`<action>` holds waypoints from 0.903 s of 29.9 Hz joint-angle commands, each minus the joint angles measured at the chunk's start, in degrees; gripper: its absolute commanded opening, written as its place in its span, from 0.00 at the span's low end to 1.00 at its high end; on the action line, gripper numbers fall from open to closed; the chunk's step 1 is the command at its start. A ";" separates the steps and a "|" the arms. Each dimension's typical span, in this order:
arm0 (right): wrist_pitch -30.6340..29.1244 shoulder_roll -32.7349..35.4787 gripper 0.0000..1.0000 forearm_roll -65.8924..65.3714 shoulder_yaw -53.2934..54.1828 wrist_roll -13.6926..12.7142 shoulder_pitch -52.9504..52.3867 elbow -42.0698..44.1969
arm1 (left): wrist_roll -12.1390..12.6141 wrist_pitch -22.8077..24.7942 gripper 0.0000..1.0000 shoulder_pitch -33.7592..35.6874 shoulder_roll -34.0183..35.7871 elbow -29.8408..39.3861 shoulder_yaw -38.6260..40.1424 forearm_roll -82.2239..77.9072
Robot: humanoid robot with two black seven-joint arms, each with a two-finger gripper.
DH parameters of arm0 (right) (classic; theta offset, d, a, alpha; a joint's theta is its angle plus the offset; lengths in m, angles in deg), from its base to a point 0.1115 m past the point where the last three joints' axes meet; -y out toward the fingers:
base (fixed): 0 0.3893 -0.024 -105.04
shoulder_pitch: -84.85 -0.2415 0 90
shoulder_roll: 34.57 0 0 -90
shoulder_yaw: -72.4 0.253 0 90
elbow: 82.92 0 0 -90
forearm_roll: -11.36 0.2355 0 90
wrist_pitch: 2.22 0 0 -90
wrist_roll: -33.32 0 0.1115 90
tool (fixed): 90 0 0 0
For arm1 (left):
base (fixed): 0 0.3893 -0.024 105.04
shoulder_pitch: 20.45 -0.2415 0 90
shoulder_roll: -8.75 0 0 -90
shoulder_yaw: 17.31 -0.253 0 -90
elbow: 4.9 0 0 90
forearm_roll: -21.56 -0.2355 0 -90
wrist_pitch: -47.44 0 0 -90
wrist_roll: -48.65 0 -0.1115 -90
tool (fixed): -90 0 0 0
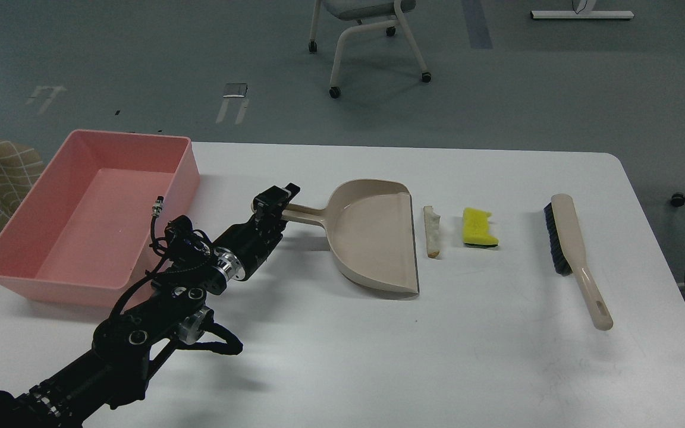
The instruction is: Sweep and dump garbage into bin
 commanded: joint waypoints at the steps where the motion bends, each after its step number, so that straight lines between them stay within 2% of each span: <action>1: -0.01 -0.25 1.00 0.00 -0.01 0.00 0.05 -0.02 | 0.08 0.02 0.57 -0.19 0.22 0.00 0.00 -0.01; 6: -0.09 -0.34 1.00 0.00 -0.01 0.00 -0.04 0.07 | -0.01 0.11 0.56 -0.28 0.57 0.00 -0.09 -0.01; 7: -0.09 -0.34 1.00 0.00 -0.01 0.00 -0.04 0.07 | -0.01 0.11 0.54 -0.28 0.57 0.00 -0.09 -0.01; 8: -0.01 -0.34 1.00 0.00 -0.01 0.00 -0.12 0.07 | -0.09 0.11 0.45 -0.37 0.66 0.00 -0.09 -0.01; 12: -0.01 -0.43 1.00 0.00 -0.01 0.00 -0.12 0.07 | -0.53 0.03 0.32 -0.37 0.74 0.09 -0.09 -0.01; 21: -0.01 -0.34 1.00 0.00 -0.01 0.00 -0.04 -0.02 | -0.62 0.02 0.13 -0.46 0.74 0.18 -0.26 -0.01; 24: -0.09 -0.08 1.00 0.00 -0.01 0.00 0.05 -0.11 | -1.41 0.02 0.06 -0.37 1.01 0.62 -0.26 -0.27; 27: -0.53 0.18 1.00 -0.62 -0.09 0.27 0.40 -0.28 | -1.94 0.02 0.05 -0.28 1.71 0.79 -0.26 -0.27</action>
